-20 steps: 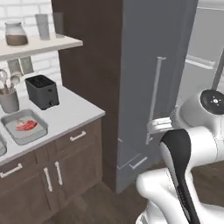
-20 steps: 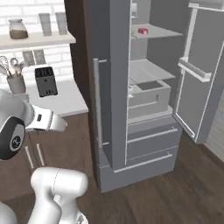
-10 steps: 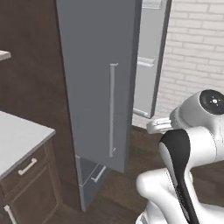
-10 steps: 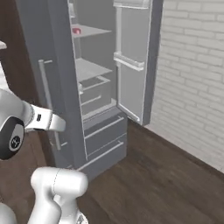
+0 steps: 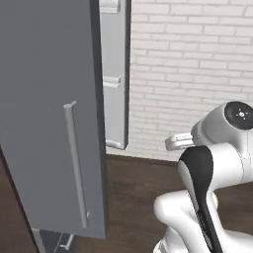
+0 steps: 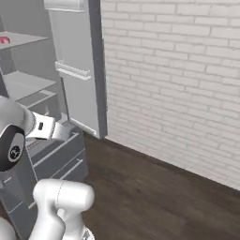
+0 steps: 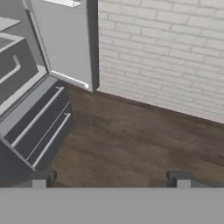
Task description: Place one garlic and one steak in each tupperware on the nearby counter, to pack two identical lunches.
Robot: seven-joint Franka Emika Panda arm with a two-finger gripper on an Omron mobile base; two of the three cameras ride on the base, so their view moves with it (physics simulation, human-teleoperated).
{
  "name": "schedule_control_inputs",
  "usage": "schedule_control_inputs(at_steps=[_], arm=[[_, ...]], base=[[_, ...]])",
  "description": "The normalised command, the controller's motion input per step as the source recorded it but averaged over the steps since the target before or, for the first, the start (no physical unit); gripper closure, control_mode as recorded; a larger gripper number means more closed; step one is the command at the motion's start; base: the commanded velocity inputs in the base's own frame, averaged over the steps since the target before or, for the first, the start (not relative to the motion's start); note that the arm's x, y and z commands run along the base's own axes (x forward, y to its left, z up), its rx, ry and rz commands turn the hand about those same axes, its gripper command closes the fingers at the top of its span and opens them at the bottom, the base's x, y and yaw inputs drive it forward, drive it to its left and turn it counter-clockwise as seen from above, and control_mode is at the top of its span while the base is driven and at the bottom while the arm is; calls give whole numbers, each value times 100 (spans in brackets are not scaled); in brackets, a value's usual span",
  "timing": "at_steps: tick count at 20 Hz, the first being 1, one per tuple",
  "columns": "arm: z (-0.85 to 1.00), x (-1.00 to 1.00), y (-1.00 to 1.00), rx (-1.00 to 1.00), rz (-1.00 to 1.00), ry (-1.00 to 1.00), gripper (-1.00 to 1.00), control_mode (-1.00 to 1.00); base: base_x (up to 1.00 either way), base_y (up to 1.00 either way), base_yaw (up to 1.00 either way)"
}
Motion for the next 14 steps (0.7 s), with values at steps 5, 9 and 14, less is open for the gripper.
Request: schedule_control_inputs(at_steps=[5, 9, 14], arm=[[0, 0, 0, 0, 0, 0, -100, 100], [0, 0, 0, 0, 0, 0, -100, 100], [0, 0, 0, 0, 0, 0, -100, 100]], base=[[68, -69, -7], [58, -34, 49], [50, -5, 81]])
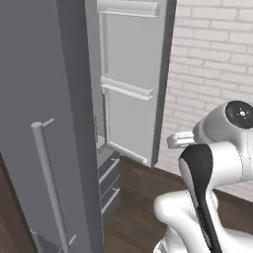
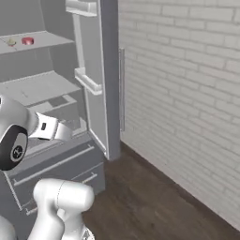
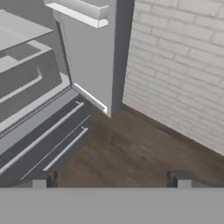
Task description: Place one garlic and one steak in each tupperware on the nearby counter, to pack two identical lunches.
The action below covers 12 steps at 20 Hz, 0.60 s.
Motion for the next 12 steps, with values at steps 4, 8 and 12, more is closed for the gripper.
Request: schedule_control_inputs(at_steps=[4, 8, 12], arm=[[0, 0, 0, 0, 0, 0, -100, 100], [0, 0, 0, 0, 0, 0, -100, 100], [0, 0, 0, 0, 0, 0, -100, 100]], base=[[74, -24, 82], [74, -52, 72], [55, -33, 62]])
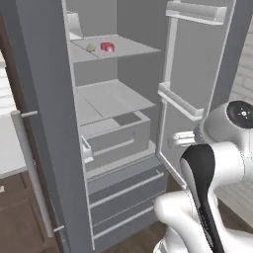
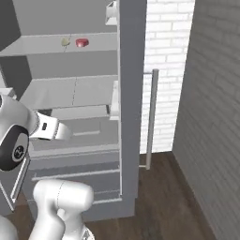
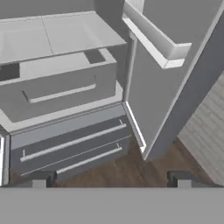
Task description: Place one garlic and one steak in each tupperware on the nearby counter, to pack two identical lunches.
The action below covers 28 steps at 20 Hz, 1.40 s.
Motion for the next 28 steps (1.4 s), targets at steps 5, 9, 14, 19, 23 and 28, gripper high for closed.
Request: schedule_control_inputs(at_steps=[5, 9, 14, 19, 23, 28], arm=[[0, 0, 0, 0, 0, 0, -100, 100], [0, 0, 0, 0, 0, 0, -100, 100], [0, 0, 0, 0, 0, 0, -100, 100], [0, 0, 0, 0, 0, 0, -100, 100], [0, 12, 0, 0, 1, -6, -100, -100], [28, 25, 0, 0, 13, -40, -100, -100]], base=[[69, 0, 37], [68, -27, 15], [64, -13, 11], [49, 0, 8], [17, 0, 0], [0, 0, 0]])
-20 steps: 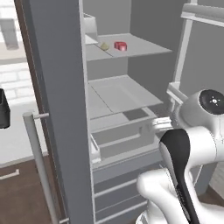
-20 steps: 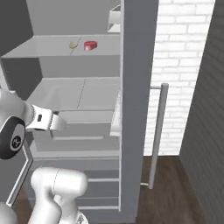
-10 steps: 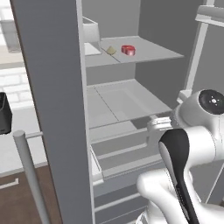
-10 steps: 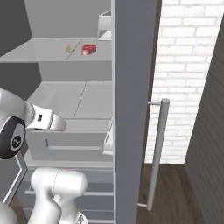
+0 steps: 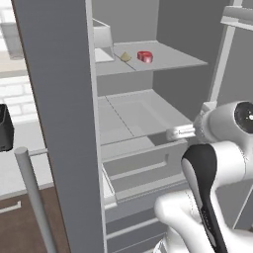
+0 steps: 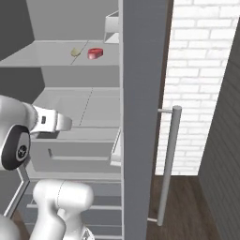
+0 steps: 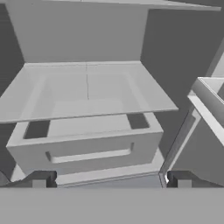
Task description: Place one garlic and one steak in each tupperware on the nearby counter, to pack two identical lunches.
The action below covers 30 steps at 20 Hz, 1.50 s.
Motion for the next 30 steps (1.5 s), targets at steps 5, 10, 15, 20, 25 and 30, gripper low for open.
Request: schedule_control_inputs(at_steps=[5, 10, 15, 20, 25, 30], arm=[[77, 69, 0, 1, 10, -26, -100, -100], [100, 100, 0, 1, 0, 2, -100, -100], [69, 82, 0, 0, -1, 2, -100, -100], [12, 56, 0, 0, -1, 0, -100, -100], [-2, 77, 0, 0, -2, 0, -100, -100], [-15, 93, 0, 0, 0, 2, -100, -100]], base=[[0, 0, 0], [0, 0, 0], [0, 0, 0], [0, 0, 0], [0, 0, 0], [0, 0, 0]])
